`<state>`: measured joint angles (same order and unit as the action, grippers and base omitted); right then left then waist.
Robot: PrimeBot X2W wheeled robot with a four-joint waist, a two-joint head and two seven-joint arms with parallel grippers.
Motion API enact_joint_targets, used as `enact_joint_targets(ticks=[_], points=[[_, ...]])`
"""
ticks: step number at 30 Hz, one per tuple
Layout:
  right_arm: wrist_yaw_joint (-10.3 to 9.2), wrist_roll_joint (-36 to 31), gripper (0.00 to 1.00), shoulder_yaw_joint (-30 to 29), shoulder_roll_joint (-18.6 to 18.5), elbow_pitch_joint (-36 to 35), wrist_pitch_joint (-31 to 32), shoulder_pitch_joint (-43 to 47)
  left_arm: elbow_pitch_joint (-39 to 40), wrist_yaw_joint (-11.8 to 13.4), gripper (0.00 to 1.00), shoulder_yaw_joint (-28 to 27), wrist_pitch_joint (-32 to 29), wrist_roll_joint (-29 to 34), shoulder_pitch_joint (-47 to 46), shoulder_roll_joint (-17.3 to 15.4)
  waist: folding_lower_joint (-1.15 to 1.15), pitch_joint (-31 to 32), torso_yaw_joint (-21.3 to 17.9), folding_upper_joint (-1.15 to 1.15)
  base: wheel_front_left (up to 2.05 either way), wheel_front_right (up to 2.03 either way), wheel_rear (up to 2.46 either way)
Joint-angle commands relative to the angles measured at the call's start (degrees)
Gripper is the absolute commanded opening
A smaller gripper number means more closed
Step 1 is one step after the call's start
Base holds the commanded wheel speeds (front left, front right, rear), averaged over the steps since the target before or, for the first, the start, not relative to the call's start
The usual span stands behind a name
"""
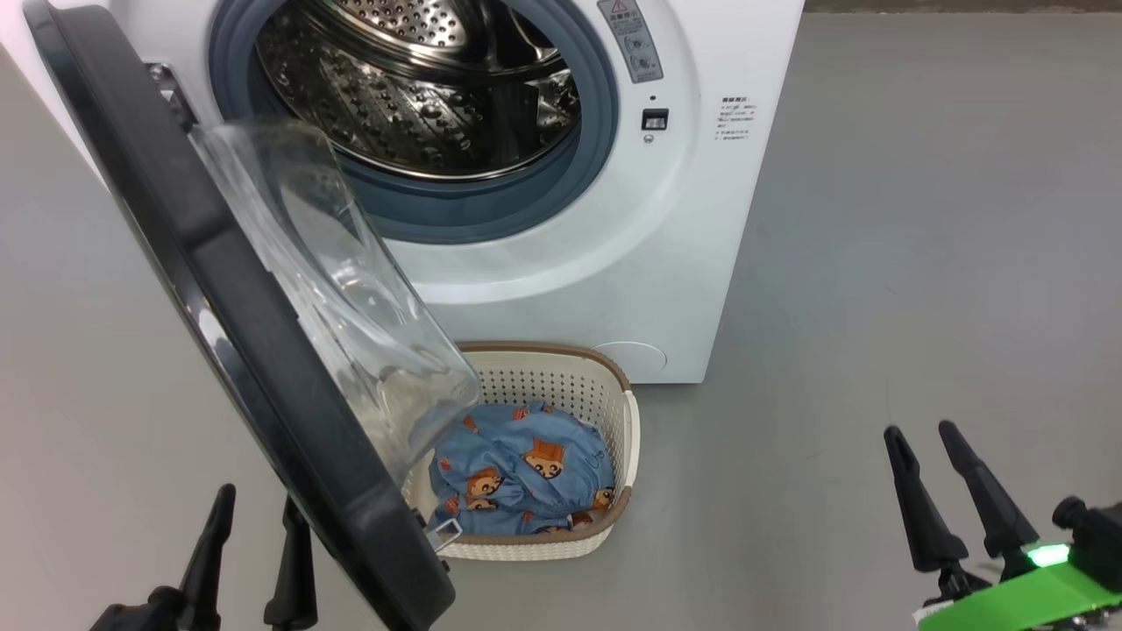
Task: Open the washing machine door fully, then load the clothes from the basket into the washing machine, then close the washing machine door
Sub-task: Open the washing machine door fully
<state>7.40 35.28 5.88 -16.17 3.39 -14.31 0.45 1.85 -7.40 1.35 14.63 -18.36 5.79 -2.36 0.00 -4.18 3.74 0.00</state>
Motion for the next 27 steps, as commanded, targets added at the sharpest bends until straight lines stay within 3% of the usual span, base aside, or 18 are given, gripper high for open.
enact_joint_targets(ticks=[1, 8, 25, 27], points=[[0.09, -1.2, 1.0, 0.1, 0.0, -1.7, -0.7, 1.0, 1.1, -0.1, 1.0, -2.0, 0.4, 0.8, -1.2, -0.5, 0.0, 0.3, -0.3, 0.0, 0.0, 0.0, 0.0], [0.09, -3.3, 1.0, -2.2, 2.2, -2.3, -0.7, 3.2, 1.0, -0.1, 1.0, -2.4, 0.4, 1.0, -0.8, -0.5, 0.0, 0.8, -1.4, 0.0, 0.0, 0.0, 0.0], [0.09, -4.6, 1.0, -3.6, 3.1, -2.0, -0.7, 4.2, 0.7, -0.1, 1.0, -2.5, 0.4, 1.1, -0.6, -0.5, 0.0, 1.1, -1.7, 0.0, 0.0, 0.0, 0.0], [0.09, -4.7, 1.0, -3.6, 3.1, -2.0, -0.7, 4.2, 0.6, -0.1, 0.37, -2.6, 0.4, 1.0, -0.6, -0.5, 0.0, 1.1, -1.6, 0.0, 0.0, 0.0, 0.0]])
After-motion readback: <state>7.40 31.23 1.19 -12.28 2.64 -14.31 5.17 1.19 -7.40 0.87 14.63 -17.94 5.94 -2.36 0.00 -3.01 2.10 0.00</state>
